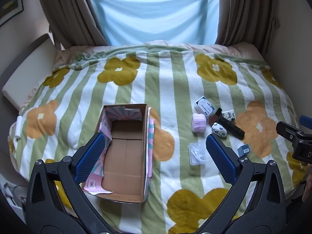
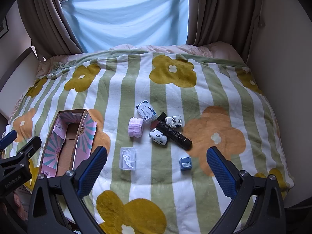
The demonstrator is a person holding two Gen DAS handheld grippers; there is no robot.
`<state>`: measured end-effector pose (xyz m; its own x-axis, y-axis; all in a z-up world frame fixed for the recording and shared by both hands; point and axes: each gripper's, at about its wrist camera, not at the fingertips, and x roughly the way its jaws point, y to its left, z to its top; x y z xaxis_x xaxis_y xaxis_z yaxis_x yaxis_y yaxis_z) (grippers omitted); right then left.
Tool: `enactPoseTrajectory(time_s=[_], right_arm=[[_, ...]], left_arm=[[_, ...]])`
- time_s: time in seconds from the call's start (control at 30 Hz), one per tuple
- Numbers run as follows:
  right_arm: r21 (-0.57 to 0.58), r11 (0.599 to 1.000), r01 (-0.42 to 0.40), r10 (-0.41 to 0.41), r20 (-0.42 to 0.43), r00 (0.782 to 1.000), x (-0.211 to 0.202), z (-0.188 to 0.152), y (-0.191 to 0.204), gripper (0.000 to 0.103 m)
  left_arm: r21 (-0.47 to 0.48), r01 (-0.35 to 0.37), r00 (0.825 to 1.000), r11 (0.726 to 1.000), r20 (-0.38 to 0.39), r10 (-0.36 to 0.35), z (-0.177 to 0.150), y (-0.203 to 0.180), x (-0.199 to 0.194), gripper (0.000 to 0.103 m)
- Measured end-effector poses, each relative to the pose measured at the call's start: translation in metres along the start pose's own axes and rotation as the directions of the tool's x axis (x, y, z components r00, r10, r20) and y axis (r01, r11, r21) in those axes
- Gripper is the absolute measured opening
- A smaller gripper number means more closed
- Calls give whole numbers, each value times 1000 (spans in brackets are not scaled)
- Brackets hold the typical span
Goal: Organize objects
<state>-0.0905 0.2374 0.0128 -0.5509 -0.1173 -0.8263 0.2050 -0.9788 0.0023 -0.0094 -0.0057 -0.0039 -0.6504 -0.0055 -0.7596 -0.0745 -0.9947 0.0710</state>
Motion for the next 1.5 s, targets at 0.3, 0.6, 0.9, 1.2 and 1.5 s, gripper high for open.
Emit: enactPoseTrajectory(time_s=[0.3,0.6,0.9,1.2,1.5], right_arm=[[0,1000,-1,1,1,1000,0,0,0,101],[0,1000,1,-1,3,1000,-1,-3,-2,101],[-8,1000,5,-5,-7,1000,8,10,0,102],[5,1000,-20,20,0,1000,7,4,-3,102],[0,1000,-28,28,-1,1000,8,1,-4,102]], left_arm=[[-13,68,998,998,-13,-68,-3,1,1,102],[-9,69,997,998,-22,-69,-3,-1,3,102],[1,82,996,997,-25,-82,-2,-2,5,102],[18,98,995,995,-24,-97,-2,-2,7,102],[34,126,992,991,-25,-125,-1,-3,10,102]])
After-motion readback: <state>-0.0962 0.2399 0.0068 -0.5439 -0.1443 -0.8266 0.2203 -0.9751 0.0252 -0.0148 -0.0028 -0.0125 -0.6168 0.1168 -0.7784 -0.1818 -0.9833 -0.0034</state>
